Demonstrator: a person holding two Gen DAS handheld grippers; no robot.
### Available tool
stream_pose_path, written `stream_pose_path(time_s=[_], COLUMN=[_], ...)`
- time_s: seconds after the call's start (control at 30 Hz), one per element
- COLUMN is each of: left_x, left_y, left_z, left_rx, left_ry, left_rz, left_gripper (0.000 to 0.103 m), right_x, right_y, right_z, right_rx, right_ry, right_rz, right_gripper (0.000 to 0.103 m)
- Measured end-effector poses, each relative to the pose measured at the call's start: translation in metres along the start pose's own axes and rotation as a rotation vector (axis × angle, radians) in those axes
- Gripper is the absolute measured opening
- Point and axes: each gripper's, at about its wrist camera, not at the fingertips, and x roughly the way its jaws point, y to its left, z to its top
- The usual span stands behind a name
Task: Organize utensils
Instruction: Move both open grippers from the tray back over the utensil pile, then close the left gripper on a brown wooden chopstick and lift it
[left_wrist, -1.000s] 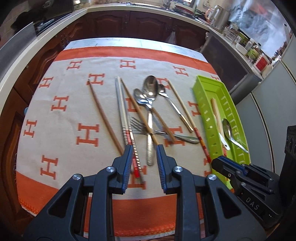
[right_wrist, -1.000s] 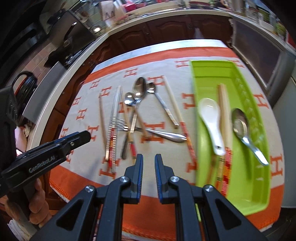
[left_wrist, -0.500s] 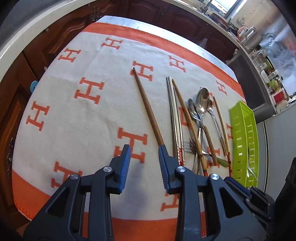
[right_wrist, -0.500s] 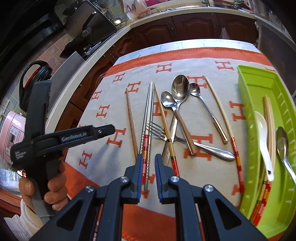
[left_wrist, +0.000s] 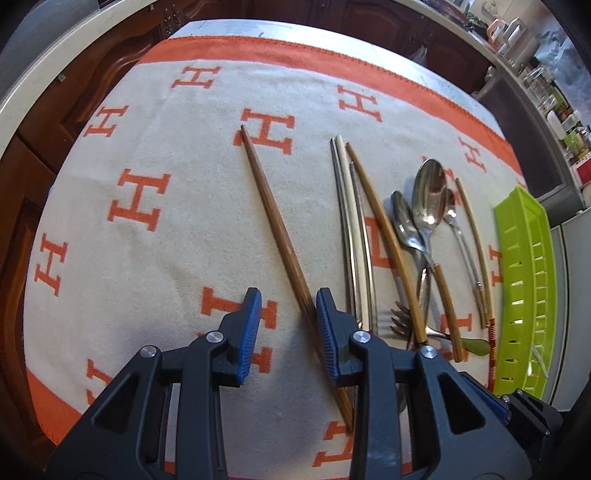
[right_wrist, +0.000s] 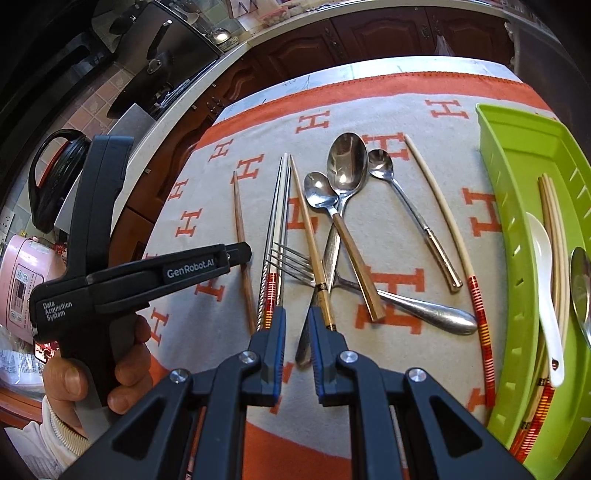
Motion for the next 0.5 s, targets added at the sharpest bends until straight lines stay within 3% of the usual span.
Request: stream_pose_path(time_s=[0.37, 0.4, 0.5], left_x=[0.002, 0.002, 0.0], left_y=[-0.019, -0.019, -0.016], left_z=[-0.005, -0.005, -0.006], left_rx=[0.057, 0.061, 0.06], left_ry=[-0.029, -0.034, -0.04], left_rz=[0.098, 0.098, 0.07], left_gripper=[0.027, 0.026, 0.008], right_x=[0.005, 0.005, 0.007], right_y=[0.001, 0.001, 0.005], right_z=[-0.002, -0.002, -0.002], right_rx=[-0.009, -0.012, -0.025], right_ry=[0.015, 0.015, 0.019], right_rz=[0.012, 0.015, 0.028], right_gripper=[0.012, 0.012, 0.012])
